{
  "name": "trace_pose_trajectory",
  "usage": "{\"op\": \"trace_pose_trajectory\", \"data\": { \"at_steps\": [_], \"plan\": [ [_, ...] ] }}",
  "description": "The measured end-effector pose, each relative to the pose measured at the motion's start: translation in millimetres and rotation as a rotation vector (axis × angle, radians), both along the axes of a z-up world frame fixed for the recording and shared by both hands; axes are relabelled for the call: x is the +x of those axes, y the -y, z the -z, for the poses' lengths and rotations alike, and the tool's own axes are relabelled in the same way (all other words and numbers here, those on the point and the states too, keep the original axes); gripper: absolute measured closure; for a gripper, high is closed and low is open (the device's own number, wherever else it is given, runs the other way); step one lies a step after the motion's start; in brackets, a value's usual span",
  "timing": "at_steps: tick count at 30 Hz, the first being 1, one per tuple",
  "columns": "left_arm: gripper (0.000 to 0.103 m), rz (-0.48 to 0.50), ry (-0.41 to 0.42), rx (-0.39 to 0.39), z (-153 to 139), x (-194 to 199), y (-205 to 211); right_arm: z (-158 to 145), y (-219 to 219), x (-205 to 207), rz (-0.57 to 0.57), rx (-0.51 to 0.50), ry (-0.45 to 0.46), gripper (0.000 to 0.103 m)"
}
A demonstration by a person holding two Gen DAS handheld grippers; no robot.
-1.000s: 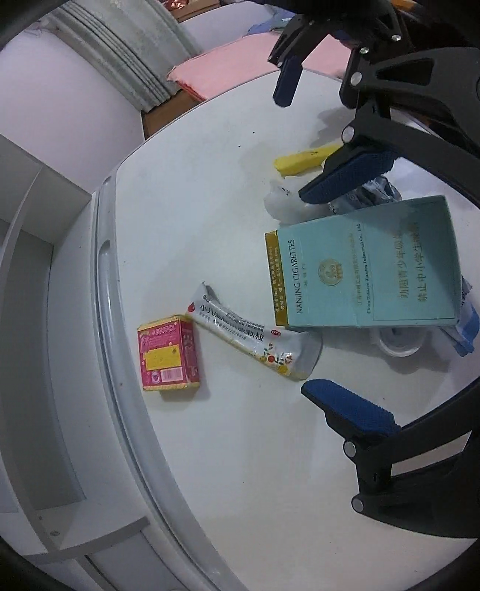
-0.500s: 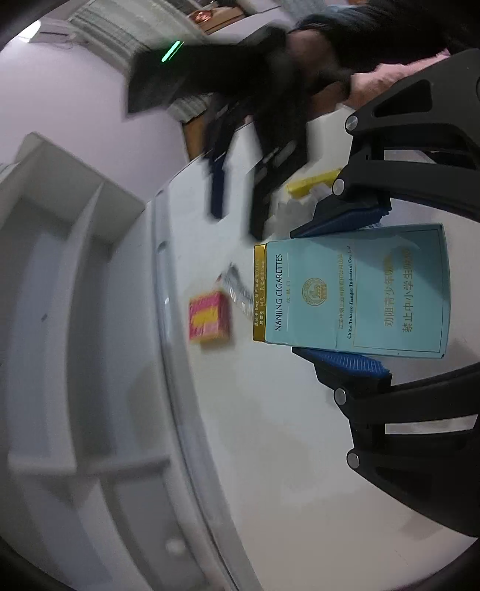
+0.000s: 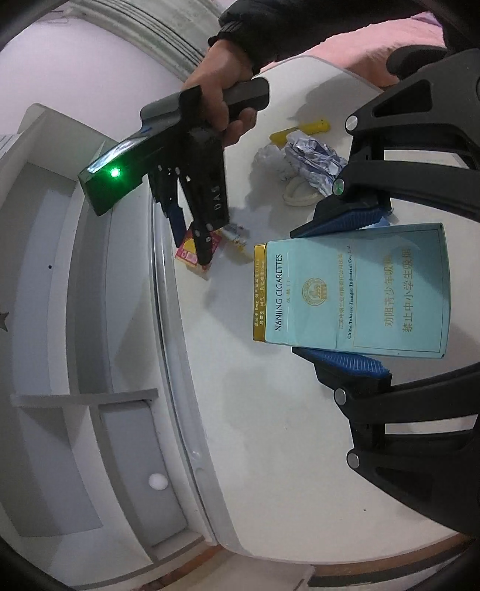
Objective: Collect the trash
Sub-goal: 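Grasp the teal Nanjing cigarette pack with the left tool while the right tool grasps the pink-yellow box, then carry the teal pack and pink-yellow box over the bin and release both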
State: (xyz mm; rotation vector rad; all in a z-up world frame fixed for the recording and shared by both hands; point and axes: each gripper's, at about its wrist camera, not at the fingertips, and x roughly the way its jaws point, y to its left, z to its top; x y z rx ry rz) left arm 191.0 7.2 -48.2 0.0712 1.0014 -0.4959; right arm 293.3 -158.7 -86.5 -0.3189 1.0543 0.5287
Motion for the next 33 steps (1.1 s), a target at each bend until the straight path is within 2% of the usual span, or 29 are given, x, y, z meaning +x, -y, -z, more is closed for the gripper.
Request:
{"op": "trace_pose_trajectory", "data": {
  "at_steps": [3, 5, 8, 12, 16, 20, 22, 24, 26, 27, 28, 30, 31, 33],
  "plan": [
    [0.049, 0.022, 0.023, -0.004, -8, -6, 19, -20, 21, -16, 0.07, 0.022, 0.063, 0.06],
    [0.049, 0.036, 0.063, 0.016, -15, -14, 34, -43, 54, -37, 0.147, 0.065, 0.117, 0.06],
    [0.049, 0.108, 0.126, 0.013, -31, -34, 75, -66, 108, -79, 0.259, 0.1, 0.17, 0.06],
    [0.049, 0.273, 0.188, -0.034, -44, -75, 154, -76, 200, -173, 0.432, 0.099, 0.218, 0.06],
    [0.049, 0.471, 0.27, -0.062, -41, -135, 245, -62, 281, -281, 0.63, 0.079, 0.239, 0.06],
    [0.049, 0.709, 0.282, -0.124, -11, -202, 334, -19, 366, -401, 0.887, 0.06, 0.203, 0.06],
    [0.049, 0.788, 0.284, -0.117, 14, -226, 370, 11, 401, -454, 1.008, 0.063, 0.167, 0.06],
    [0.049, 0.864, 0.222, -0.114, 49, -245, 404, 46, 425, -498, 1.113, 0.069, 0.116, 0.06],
    [0.048, 0.912, 0.151, -0.071, 98, -261, 439, 92, 443, -542, 1.211, 0.107, 0.049, 0.06],
    [0.049, 0.949, 0.223, -0.068, 109, -275, 445, 115, 448, -558, 1.249, 0.125, 0.016, 0.06],
    [0.049, 0.993, 0.232, -0.023, 129, -289, 458, 131, 448, -567, 1.273, 0.141, -0.007, 0.06],
    [0.049, 1.023, 0.09, 0.044, 169, -299, 482, 166, 449, -586, 1.317, 0.18, -0.059, 0.06],
    [0.049, 1.029, 0.068, 0.041, 182, -305, 486, 184, 446, -595, 1.338, 0.206, -0.083, 0.06],
    [0.049, 1.066, 0.076, 0.048, 199, -316, 492, 207, 442, -607, 1.36, 0.249, -0.105, 0.06]
  ]
}}
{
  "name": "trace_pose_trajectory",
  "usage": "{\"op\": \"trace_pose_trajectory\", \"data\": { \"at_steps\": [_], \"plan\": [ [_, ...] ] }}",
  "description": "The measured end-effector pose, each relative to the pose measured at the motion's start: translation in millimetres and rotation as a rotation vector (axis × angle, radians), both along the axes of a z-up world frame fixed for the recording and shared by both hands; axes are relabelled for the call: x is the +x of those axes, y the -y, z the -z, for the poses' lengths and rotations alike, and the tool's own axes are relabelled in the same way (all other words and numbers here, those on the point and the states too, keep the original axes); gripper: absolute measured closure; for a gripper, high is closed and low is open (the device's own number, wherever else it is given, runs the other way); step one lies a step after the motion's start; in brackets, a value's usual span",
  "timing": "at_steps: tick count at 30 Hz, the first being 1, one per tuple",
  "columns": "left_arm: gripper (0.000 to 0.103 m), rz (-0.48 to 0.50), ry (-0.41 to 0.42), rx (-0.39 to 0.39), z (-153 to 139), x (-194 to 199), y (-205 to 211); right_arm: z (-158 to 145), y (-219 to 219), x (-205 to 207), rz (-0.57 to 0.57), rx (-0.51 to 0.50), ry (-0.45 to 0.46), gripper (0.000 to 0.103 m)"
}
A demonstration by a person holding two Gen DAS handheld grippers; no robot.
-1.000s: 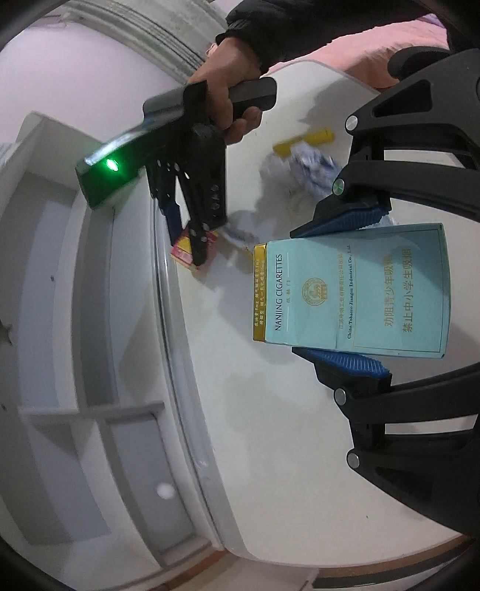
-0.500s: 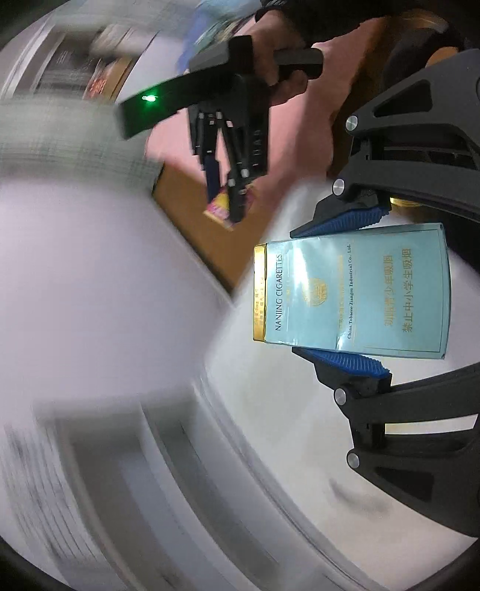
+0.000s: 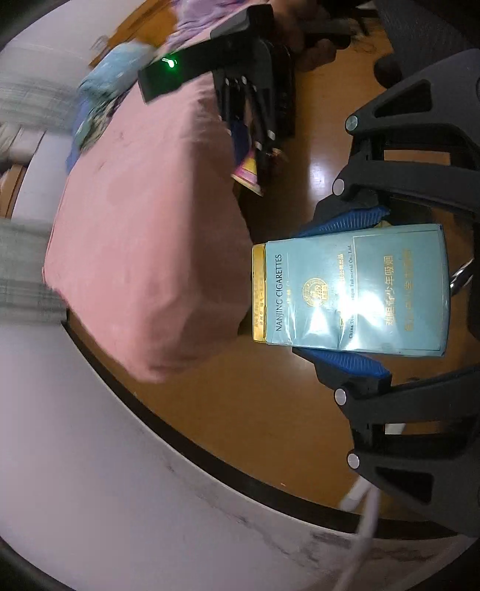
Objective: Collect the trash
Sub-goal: 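Carry the teal pack and pink-yellow box over the bin and release both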
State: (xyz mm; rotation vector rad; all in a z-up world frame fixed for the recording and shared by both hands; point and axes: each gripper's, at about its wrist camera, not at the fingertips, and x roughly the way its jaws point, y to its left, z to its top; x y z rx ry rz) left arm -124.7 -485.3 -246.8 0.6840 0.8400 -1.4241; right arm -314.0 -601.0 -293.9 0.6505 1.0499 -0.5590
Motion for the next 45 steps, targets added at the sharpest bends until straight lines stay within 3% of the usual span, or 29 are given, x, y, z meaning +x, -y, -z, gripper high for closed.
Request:
{"op": "trace_pose_trajectory", "data": {
  "at_steps": [4, 7, 13, 30, 35, 44, 45],
  "plan": [
    [0.049, 0.006, -0.043, 0.143, 58, -4, 16, 40, -2, -20, 0.036, 0.108, -0.009, 0.06],
    [0.049, -0.001, -0.156, 0.247, 97, -8, 27, 64, -6, -21, 0.03, 0.185, -0.05, 0.06],
    [0.049, 0.025, -0.186, 0.357, 143, -27, 19, 102, -20, -22, -0.006, 0.29, -0.116, 0.06],
    [0.048, 0.061, -0.216, 0.366, 138, -34, 14, 113, -31, -12, -0.051, 0.302, -0.157, 0.059],
    [0.038, 0.063, -0.226, 0.365, 137, -35, 14, 110, -33, -10, -0.061, 0.299, -0.162, 0.059],
    [0.035, 0.057, -0.223, 0.349, 133, -35, 14, 108, -35, -10, -0.064, 0.293, -0.163, 0.059],
    [0.034, 0.049, -0.222, 0.341, 131, -33, 14, 108, -34, -10, -0.065, 0.296, -0.163, 0.054]
  ]
}}
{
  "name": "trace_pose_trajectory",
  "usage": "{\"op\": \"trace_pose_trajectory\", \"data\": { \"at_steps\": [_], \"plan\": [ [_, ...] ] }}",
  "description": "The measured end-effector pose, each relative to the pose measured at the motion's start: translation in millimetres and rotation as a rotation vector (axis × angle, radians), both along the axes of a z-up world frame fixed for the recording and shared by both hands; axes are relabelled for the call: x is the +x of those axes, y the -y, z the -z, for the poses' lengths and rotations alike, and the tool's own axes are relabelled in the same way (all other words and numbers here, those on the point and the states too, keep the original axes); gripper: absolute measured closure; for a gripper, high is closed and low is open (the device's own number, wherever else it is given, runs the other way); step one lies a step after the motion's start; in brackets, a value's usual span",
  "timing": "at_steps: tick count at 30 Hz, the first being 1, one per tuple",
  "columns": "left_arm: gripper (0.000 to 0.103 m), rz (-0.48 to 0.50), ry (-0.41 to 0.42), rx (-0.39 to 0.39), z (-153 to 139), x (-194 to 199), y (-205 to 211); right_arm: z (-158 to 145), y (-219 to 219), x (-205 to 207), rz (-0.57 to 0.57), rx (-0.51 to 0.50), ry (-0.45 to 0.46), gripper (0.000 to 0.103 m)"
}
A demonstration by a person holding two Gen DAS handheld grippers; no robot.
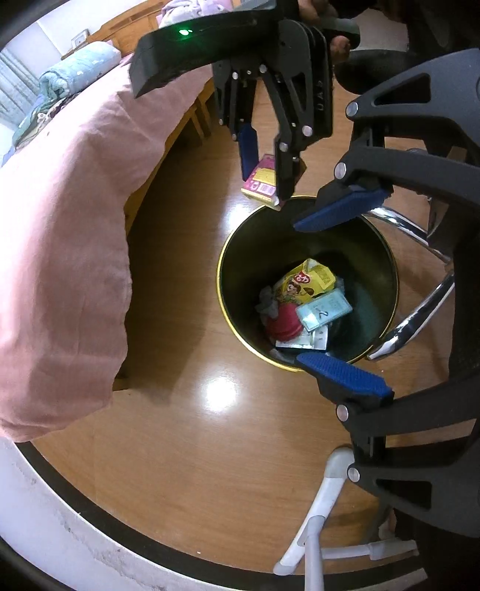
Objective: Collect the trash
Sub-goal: 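Carry the teal pack and pink-yellow box over the bin and release both, then grasp the crumpled blue-white paper bag with the right tool while the left tool grasps the white bottle cap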
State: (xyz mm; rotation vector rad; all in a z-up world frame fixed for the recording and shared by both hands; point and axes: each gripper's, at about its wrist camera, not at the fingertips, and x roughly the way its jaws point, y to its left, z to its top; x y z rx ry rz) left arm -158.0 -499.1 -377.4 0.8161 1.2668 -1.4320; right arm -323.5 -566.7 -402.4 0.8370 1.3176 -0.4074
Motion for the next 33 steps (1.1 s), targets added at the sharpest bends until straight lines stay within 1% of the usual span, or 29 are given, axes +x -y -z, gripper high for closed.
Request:
{"op": "trace_pose_trajectory", "data": {
  "at_steps": [1, 2, 3, 4, 6, 8, 10, 11, 14, 15, 17, 18, 20, 21, 23, 24, 26, 28, 29, 30, 31, 33],
  "plan": [
    [0.032, -0.003, 0.002, -0.007, -2, 1, 0, 0, 0, 0, 0.001, 0.002, 0.001, 0.049],
    [0.029, -0.008, 0.004, -0.014, -4, 2, 0, -1, 0, 0, 0.002, -0.002, 0.002, 0.039],
    [0.027, -0.016, 0.009, -0.03, -8, 4, 1, -2, -2, 0, 0.004, -0.01, 0.003, 0.036],
    [0.025, -0.019, 0.014, -0.036, -11, 4, 2, -3, -2, 0, 0.001, -0.015, 0.004, 0.036],
    [0.024, -0.015, 0.035, -0.055, -20, 5, 5, -5, -3, 1, 0.001, -0.016, 0.001, 0.036],
    [0.022, 0.0, 0.079, -0.083, -34, 5, 10, -10, 1, 1, 0.004, -0.035, 0.003, 0.036],
    [0.019, 0.028, 0.154, -0.138, -60, 2, 16, -21, 10, -3, 0.022, -0.077, 0.005, 0.036],
    [0.017, 0.046, 0.19, -0.181, -79, 0, 18, -29, 14, -5, 0.034, -0.102, 0.008, 0.036],
    [0.014, 0.072, 0.287, -0.281, -129, -4, 20, -70, 32, -10, 0.065, -0.236, 0.017, 0.036],
    [0.014, 0.079, 0.318, -0.323, -152, -6, 17, -88, 37, -11, 0.07, -0.285, 0.025, 0.036],
    [0.013, 0.07, 0.384, -0.403, -202, -5, 3, -129, 45, -6, 0.075, -0.381, 0.043, 0.036],
    [0.012, 0.055, 0.4, -0.423, -219, -2, -6, -158, 45, 1, 0.072, -0.431, 0.068, 0.036],
    [0.01, -0.029, 0.439, -0.473, -266, 14, -39, -198, 38, 21, 0.035, -0.479, 0.134, 0.034],
    [0.01, -0.062, 0.448, -0.485, -280, 22, -53, -220, 30, 35, 0.003, -0.501, 0.179, 0.033],
    [0.01, -0.166, 0.486, -0.506, -312, 53, -102, -264, -2, 79, -0.111, -0.537, 0.285, 0.033],
    [0.01, -0.208, 0.508, -0.51, -321, 66, -121, -282, -22, 104, -0.18, -0.534, 0.341, 0.032],
    [0.01, -0.329, 0.564, -0.504, -337, 103, -173, -304, -58, 147, -0.298, -0.503, 0.427, 0.032],
    [0.01, -0.487, 0.616, -0.456, -346, 147, -235, -323, -109, 201, -0.45, -0.443, 0.515, 0.032],
    [0.01, -0.581, 0.642, -0.421, -349, 170, -273, -329, -133, 223, -0.512, -0.414, 0.547, 0.032],
    [0.01, -0.64, 0.667, -0.395, -350, 183, -296, -336, -167, 254, -0.597, -0.373, 0.582, 0.032],
    [0.01, -0.715, 0.701, -0.357, -350, 199, -328, -339, -189, 272, -0.647, -0.349, 0.601, 0.032],
    [0.01, -0.837, 0.733, -0.289, -346, 223, -386, -346, -243, 309, -0.775, -0.33, 0.631, 0.032]
  ]
}}
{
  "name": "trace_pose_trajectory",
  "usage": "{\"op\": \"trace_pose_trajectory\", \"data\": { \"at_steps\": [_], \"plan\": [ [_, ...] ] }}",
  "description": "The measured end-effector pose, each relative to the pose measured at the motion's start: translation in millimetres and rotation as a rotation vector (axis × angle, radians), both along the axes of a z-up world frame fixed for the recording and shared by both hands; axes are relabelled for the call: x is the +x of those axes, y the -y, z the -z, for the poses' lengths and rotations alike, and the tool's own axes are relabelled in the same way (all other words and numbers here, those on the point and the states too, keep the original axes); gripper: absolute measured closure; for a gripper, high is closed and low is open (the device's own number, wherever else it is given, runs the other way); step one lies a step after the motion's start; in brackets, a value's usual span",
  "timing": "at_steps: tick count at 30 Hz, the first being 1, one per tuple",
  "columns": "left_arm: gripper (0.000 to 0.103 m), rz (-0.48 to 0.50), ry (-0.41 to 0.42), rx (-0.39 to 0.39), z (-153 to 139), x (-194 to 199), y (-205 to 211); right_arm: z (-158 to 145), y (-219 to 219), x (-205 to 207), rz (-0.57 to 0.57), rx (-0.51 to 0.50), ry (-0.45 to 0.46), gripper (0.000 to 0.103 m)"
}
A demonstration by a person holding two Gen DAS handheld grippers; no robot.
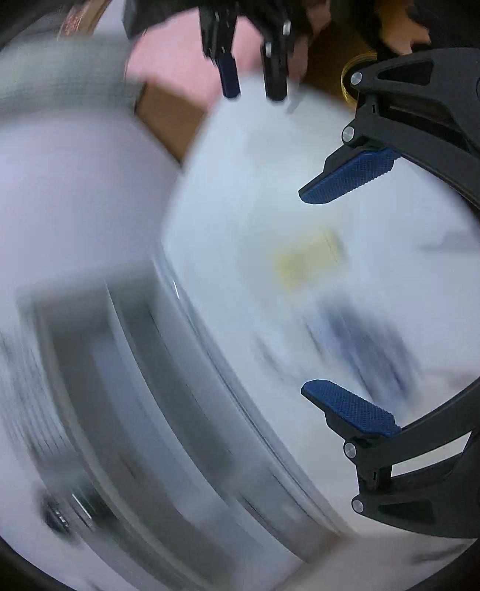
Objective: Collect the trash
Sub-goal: 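Grasp the crumpled blue-white paper bag with the right tool while the left tool grasps the white bottle cap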
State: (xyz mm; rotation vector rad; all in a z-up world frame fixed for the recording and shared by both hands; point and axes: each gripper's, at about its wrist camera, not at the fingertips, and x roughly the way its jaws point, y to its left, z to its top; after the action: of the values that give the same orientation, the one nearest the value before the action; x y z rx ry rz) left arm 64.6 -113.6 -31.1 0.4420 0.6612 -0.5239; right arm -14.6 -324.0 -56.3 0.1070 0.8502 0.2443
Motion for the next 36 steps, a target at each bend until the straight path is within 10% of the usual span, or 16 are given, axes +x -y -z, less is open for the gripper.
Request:
{"op": "trace_pose_trajectory", "data": {
  "at_steps": [5, 12, 30, 36],
  "plan": [
    [0.01, -0.205, -0.078, -0.014, 16, 27, -108, -5, -121, 74, -0.269, -0.12, 0.005, 0.032],
    [0.01, -0.199, -0.13, -0.045, 36, 30, -149, 13, -193, 133, -0.389, -0.285, -0.057, 0.039],
    [0.011, -0.083, -0.187, -0.05, 64, 84, -71, -62, -87, 111, -0.151, -0.046, 0.036, 0.046],
    [0.038, -0.116, -0.232, 0.0, 81, 99, -58, -45, -50, 90, -0.09, -0.011, 0.02, 0.046]
  ]
}}
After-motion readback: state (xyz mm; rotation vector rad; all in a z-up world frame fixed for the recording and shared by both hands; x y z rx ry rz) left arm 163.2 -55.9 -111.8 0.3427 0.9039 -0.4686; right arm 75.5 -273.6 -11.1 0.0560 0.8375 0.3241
